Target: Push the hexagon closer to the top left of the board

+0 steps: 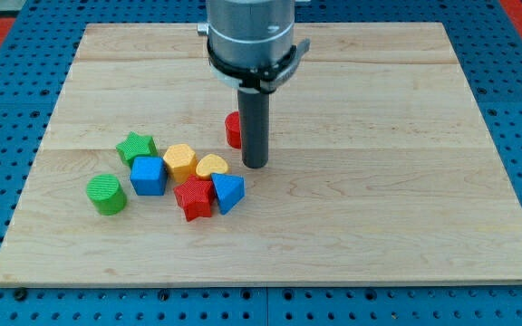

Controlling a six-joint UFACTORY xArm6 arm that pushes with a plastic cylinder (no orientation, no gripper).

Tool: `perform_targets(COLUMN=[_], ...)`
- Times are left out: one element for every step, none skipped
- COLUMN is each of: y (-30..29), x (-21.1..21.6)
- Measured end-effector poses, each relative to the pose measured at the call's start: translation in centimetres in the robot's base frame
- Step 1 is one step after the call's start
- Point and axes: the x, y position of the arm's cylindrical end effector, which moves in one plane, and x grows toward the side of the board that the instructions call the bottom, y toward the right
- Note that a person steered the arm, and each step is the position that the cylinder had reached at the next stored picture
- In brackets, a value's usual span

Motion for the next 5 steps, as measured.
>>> perform_targets(y=[0.0, -0.2, -6.1, -9.4, -10.6], x=[2.0, 2.6, 2.7, 2.7, 1.6])
